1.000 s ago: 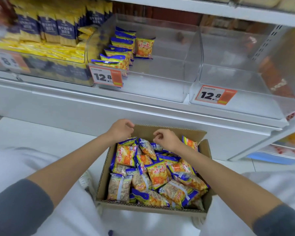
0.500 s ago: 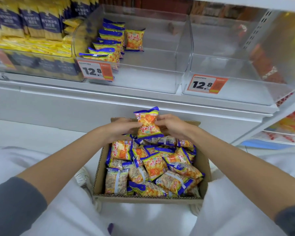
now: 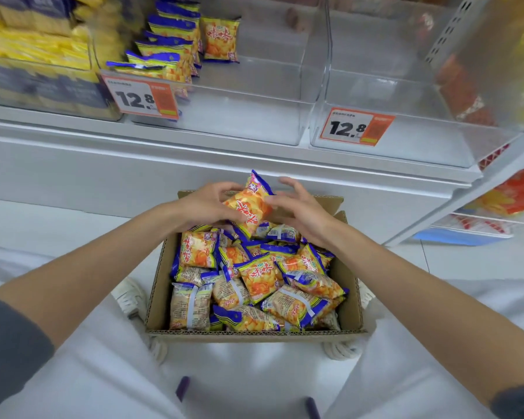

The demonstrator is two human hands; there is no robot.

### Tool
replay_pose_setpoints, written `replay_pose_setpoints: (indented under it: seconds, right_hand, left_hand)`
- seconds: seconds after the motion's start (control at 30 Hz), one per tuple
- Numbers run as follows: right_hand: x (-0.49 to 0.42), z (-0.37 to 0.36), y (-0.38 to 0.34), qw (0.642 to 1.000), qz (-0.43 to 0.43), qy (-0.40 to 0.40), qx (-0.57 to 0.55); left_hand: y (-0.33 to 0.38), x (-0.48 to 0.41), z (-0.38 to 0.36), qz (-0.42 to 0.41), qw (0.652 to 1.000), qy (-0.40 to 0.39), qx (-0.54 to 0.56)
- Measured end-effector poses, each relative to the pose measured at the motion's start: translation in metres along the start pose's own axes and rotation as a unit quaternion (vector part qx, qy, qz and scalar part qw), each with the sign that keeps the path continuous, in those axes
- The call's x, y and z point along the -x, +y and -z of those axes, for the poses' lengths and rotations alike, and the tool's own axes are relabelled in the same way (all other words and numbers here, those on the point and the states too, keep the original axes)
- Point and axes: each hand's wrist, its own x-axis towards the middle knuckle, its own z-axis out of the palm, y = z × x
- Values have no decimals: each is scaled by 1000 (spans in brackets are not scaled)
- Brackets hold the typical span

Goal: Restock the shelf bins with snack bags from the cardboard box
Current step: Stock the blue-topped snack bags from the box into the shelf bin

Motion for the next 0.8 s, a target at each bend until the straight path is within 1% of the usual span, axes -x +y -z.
replay_pose_setpoints:
  seconds: [0.03, 0.07, 0.1, 0.13, 0.17, 0.2, 0.23, 0.27, 0.3, 0.33, 0.37, 0.4, 0.43, 0.47, 0.5, 0.53, 0.57, 0.6, 0.67, 0.7, 0.77, 0.8]
  right_hand:
    - [0, 3, -4, 999, 15, 2, 35]
    - [0, 6, -9, 998, 26, -5, 63]
    - [2, 6, -13, 996, 32, -20, 77]
    - [3, 6, -16, 995, 37, -33, 86]
    - [4, 6, -18, 994, 43, -38, 95]
    - [5, 4, -19, 993, 46, -37, 101]
    - [5, 2, -18, 995, 38, -34, 90]
    - [6, -2, -17, 997, 24, -36, 59]
    - [6, -6, -15, 999, 9, -39, 21]
    - [6, -9, -11, 999, 3, -41, -3]
    - [5, -12, -6, 999, 4, -39, 2]
    - [4, -14, -1, 999, 5, -37, 33]
    - [4, -14, 2, 996, 5, -38, 86]
    - [3, -11, 7, 987, 2, -42, 155]
    - [1, -8, 12, 973, -2, -55, 226]
    - [0, -4, 18, 951, -6, -74, 300]
    - [-1, -2, 25, 924, -12, -101, 370]
    - [-2, -2, 32, 895, -22, -132, 426]
    - [-3, -9, 44, 853, -45, -185, 486]
    - [-5, -13, 51, 837, -50, -203, 506]
    - [-6, -20, 62, 808, -33, -213, 548]
    - [-8, -20, 65, 804, -22, -207, 557]
  left_hand:
    - [4, 0, 4, -17, 997, 7, -76]
    - [7, 2, 7, -29, 992, 5, -122]
    - [11, 4, 10, -37, 992, 2, -124]
    - [14, 6, 12, -45, 994, 11, -98]
    - [16, 6, 12, -56, 996, 39, -52]
    - [16, 6, 11, -69, 993, 93, 4]
    - [15, 4, 10, -78, 982, 157, 67]
    - [14, 4, 9, -71, 969, 201, 126]
    - [12, 3, 8, -51, 964, 199, 170]
    - [10, 4, 6, -24, 970, 153, 188]
    - [7, 5, 5, -4, 977, 98, 187]
    - [3, 6, 4, 7, 981, 71, 180]
    - [-1, 5, 4, 11, 982, 84, 169]
    - [-6, 3, 7, 9, 979, 128, 158]
    - [-11, 0, 11, 7, 972, 189, 142]
    - [-16, -1, 14, 3, 963, 238, 124]
    - [-21, -4, 17, 0, 960, 258, 112]
    - [-25, -4, 19, 4, 960, 259, 108]
    - [-31, -5, 20, 14, 965, 228, 124]
    - [-33, -5, 19, 17, 968, 212, 130]
    - [-33, -3, 17, 14, 973, 191, 131]
    - [-32, -2, 15, 14, 974, 185, 130]
